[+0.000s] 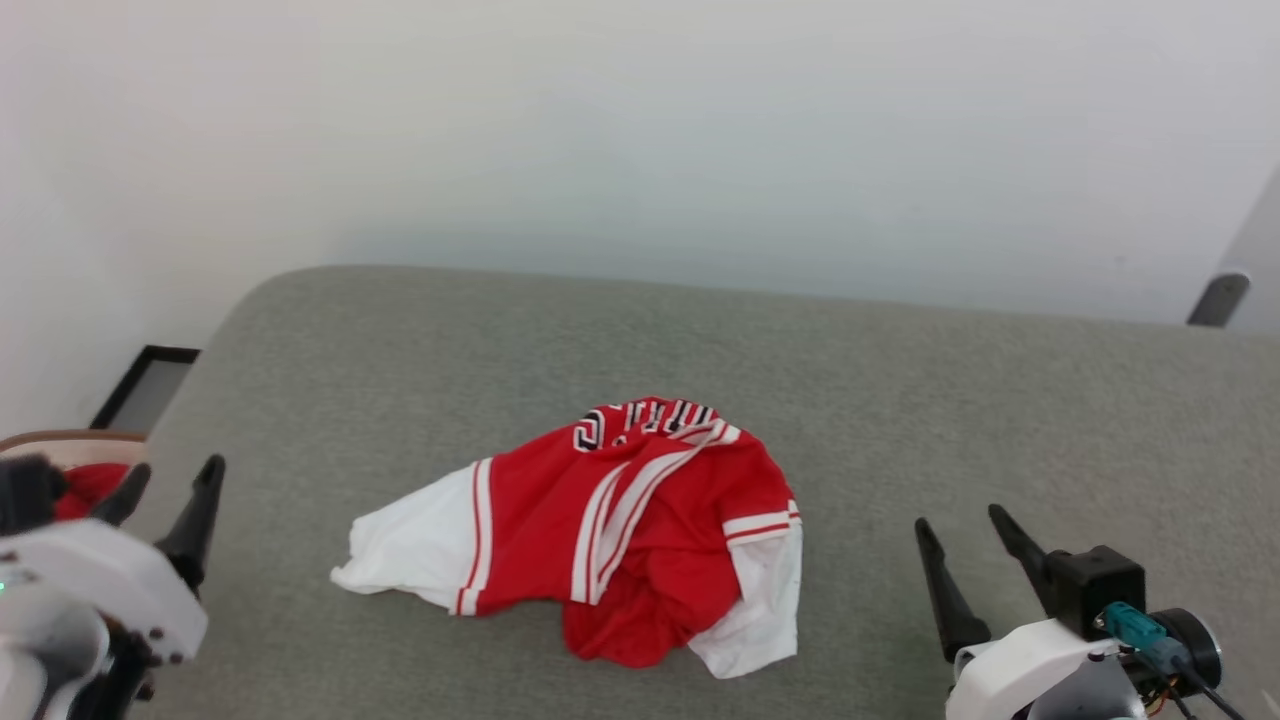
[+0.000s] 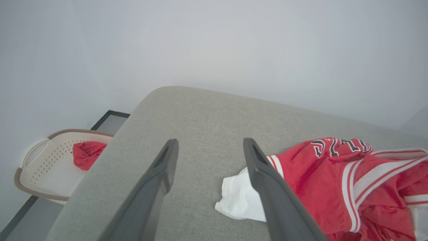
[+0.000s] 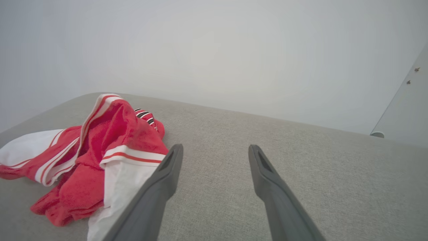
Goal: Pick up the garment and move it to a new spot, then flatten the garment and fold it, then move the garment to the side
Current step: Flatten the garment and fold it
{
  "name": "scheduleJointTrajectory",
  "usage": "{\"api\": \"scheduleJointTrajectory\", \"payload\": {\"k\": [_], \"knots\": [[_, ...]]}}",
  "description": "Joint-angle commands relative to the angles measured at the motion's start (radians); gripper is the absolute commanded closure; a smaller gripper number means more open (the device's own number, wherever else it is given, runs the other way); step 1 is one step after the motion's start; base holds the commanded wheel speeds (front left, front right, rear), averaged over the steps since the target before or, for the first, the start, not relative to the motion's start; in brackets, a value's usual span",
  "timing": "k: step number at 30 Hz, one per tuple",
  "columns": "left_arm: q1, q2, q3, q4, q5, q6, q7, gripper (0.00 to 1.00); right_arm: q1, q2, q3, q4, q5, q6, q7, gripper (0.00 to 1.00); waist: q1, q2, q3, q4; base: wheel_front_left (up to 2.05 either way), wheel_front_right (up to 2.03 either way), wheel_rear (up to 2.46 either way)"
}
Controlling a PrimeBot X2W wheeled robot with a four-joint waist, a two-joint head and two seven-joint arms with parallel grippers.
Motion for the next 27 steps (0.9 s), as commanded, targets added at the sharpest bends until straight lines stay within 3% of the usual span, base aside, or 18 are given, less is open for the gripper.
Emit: {"api": "scheduleJointTrajectory", "payload": {"k": [1,7,13,27], "knots": [[0.046,0.000,0.016,-0.021,0.012,0.010,-0.050,0.00,0.013,0.002,0.011,-0.001,0.010,0.001,0.010,0.00,-0.0001,0.0000,-0.028,0.037,0.00,0.00,0.00],[0.150,-0.002,0.056,-0.073,0.049,0.036,-0.199,0.00,0.017,0.002,0.033,-0.003,0.037,0.001,0.071,0.00,-0.0001,0.0000,-0.032,0.067,0.00,0.00,0.00],[0.212,-0.015,0.071,-0.101,0.058,0.043,-0.272,0.00,0.018,-0.003,0.053,-0.002,0.078,0.001,0.165,0.00,-0.0001,0.0000,-0.023,0.087,0.00,0.00,0.00],[0.183,-0.050,0.030,-0.093,0.083,0.017,-0.299,0.00,-0.006,-0.028,0.097,0.015,0.163,0.001,0.464,0.00,-0.0001,0.0000,0.041,0.157,0.00,0.00,0.00]]}}
